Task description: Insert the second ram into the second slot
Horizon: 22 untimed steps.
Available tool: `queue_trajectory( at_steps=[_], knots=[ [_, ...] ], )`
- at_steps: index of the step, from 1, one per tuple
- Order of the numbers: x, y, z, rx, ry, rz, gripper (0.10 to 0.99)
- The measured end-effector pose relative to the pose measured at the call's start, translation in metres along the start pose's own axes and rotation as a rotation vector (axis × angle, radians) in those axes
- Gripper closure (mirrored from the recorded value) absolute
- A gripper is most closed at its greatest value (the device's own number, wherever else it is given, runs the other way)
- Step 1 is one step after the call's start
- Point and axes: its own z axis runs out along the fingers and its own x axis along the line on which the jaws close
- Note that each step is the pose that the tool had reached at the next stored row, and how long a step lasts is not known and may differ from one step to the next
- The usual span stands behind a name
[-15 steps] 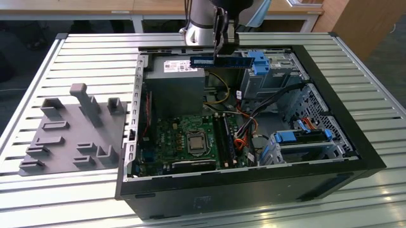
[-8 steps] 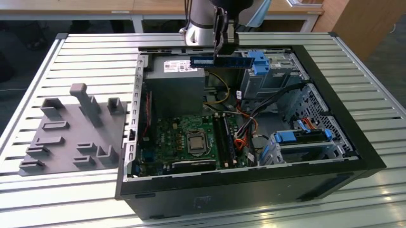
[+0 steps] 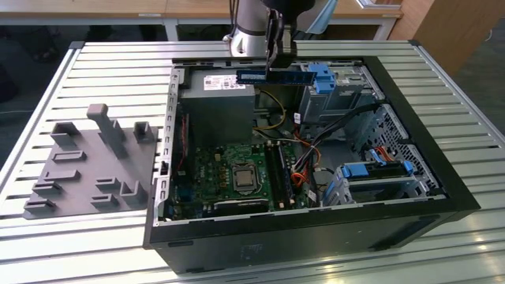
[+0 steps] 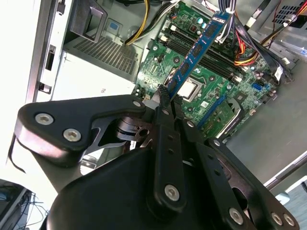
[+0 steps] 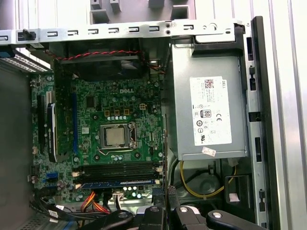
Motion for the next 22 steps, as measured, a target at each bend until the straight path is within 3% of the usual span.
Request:
queue_trajectory(
  at_steps=[22],
  knots=[
    [0.0, 0.0, 0.0, 0.0, -0.0008, 0.021, 0.945]
  ],
)
